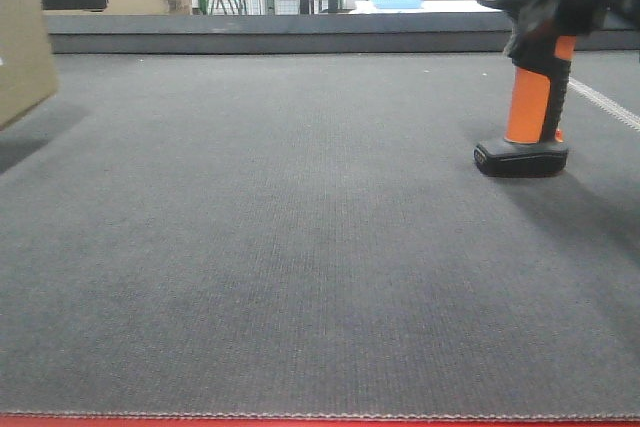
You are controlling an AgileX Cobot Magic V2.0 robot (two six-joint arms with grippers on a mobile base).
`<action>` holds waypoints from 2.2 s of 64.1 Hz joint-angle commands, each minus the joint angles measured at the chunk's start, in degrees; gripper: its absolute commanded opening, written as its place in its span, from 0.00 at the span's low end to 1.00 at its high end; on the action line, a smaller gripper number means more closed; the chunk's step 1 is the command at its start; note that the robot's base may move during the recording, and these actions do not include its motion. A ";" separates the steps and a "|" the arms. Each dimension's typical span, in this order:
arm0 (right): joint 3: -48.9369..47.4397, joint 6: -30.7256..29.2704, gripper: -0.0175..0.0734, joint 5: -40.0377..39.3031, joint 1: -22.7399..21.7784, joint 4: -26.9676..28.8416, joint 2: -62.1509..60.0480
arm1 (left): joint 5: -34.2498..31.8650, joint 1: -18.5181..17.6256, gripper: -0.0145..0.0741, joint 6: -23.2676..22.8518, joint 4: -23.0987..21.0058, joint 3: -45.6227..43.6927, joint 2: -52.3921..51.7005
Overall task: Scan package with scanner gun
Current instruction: 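Release the scanner and lower the tan box onto the table with left gripper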
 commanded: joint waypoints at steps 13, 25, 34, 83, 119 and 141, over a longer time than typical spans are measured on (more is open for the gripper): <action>0.17 -0.50 0.81 4.31 -0.31 -0.02 -12.02 | -0.33 2.48 0.04 -0.64 0.31 0.66 2.67; 0.17 -0.50 0.55 6.69 -0.31 -0.02 -16.11 | -0.33 3.06 0.05 -0.51 0.31 4.29 2.79; 0.17 -3.51 0.15 7.60 -0.31 -0.02 -16.93 | -0.33 3.06 0.24 -0.51 -0.09 5.07 2.79; -7.97 -9.98 0.03 25.87 -20.64 -6.68 -19.09 | -4.80 3.06 0.80 -0.42 -4.65 7.39 -16.38; 6.11 -9.98 0.03 27.09 -20.67 -9.31 -40.18 | -39.21 3.06 0.04 0.09 -7.01 49.03 -58.22; 8.70 -9.98 0.03 35.62 -20.67 -9.31 -54.30 | -55.14 3.06 0.04 0.09 -6.59 71.50 -81.77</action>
